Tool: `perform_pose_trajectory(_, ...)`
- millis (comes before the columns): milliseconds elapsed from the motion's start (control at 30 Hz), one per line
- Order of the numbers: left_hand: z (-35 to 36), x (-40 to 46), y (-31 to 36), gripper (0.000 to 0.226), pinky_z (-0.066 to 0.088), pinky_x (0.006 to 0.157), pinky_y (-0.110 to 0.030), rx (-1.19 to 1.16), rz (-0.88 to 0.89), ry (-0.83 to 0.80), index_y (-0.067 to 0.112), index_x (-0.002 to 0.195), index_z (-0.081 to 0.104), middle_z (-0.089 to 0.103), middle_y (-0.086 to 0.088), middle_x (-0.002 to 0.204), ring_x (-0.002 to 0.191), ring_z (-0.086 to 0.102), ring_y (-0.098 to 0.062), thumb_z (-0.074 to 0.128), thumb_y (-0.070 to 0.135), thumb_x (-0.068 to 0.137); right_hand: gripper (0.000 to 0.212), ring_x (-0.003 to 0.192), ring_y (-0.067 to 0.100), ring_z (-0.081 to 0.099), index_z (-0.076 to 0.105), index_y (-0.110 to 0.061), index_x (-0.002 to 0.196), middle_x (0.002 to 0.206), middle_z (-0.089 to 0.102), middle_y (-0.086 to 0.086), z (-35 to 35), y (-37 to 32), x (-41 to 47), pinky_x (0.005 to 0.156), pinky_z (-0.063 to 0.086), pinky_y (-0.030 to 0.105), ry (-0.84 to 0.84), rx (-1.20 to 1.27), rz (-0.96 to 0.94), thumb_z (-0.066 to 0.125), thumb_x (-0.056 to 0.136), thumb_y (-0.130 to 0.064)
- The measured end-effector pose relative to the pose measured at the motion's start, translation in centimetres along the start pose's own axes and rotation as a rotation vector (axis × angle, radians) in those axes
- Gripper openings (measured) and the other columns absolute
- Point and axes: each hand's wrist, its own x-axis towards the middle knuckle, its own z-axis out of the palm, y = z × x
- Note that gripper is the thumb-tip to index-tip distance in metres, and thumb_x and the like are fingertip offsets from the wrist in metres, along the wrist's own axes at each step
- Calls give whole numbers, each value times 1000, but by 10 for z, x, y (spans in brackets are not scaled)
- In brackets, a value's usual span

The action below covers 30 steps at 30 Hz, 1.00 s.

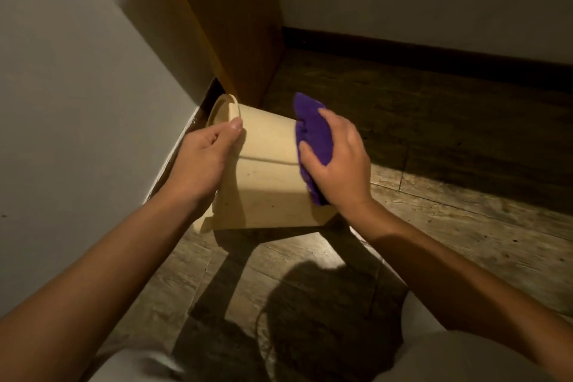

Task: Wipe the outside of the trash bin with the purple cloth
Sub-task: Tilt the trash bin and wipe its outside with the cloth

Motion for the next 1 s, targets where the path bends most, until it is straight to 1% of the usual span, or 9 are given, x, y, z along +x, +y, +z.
perform_pose_trajectory(133,-6,0,-6,41,55,83,-41,-32,-33,32,22,102,77,76,-1,103,101,72,-24,56,56,95,61,124,22,53,40,-30,149,144,50,5,-3,47,3,91,49,35,37,6,221,60,95,-51)
perform_pose_trajectory(267,-10,-1,-8,39,56,84,-44,-26,-35,10,34,103,79,78,4,102,95,75,-17,56,63,89,60,116,16,53,42,-31,147,140,52,2,-7,77,2,80,42,20,17,62,334,64,94,-48)
perform_pose_trajectory(400,-10,-7,-13,39,53,89,-48,-1,-51,0,49,104,74,77,15,104,94,74,-8,49,73,87,63,121,29,58,45,-28,148,137,56,6,-31,85,19,92,54,41,5,10,527,71,92,-40)
perform_pose_trajectory(467,-6,-12,-14,32,51,81,-40,63,-38,5,66,101,66,69,36,97,86,67,11,39,78,89,62,120,25,58,47,-29,147,138,56,3,-46,67,30,93,55,39,46,66,442,72,91,-39)
perform_pose_trajectory(533,-1,-15,-10,27,45,72,-32,97,-35,12,75,93,60,63,47,90,80,61,21,33,76,92,60,115,16,58,49,-32,144,135,58,-3,-54,31,38,88,54,30,45,174,293,71,90,-45)
perform_pose_trajectory(667,9,-10,-2,29,49,76,-34,81,-17,17,69,98,62,67,39,96,87,66,10,34,73,93,61,112,7,54,48,-32,145,136,57,-3,-29,-52,28,82,43,15,-47,147,-34,65,91,-54)
perform_pose_trajectory(800,17,-5,-2,41,54,93,-41,21,33,47,38,123,64,74,9,112,107,69,-9,39,60,100,64,123,20,50,45,-28,150,144,50,5,9,-80,11,86,45,26,-55,-37,-134,61,94,-54)
perform_pose_trajectory(900,5,-5,-9,36,51,73,-33,53,27,110,33,113,67,75,19,96,87,72,0,40,53,102,62,120,26,50,46,-28,148,143,50,10,15,-51,5,86,46,33,-33,-151,-171,57,94,-57)
perform_pose_trajectory(1000,-4,-6,-16,41,46,71,-32,65,-2,97,34,117,66,71,28,93,83,68,7,39,60,98,58,120,29,50,46,-30,146,141,50,11,8,-4,6,89,48,39,-6,-196,13,54,95,-56)
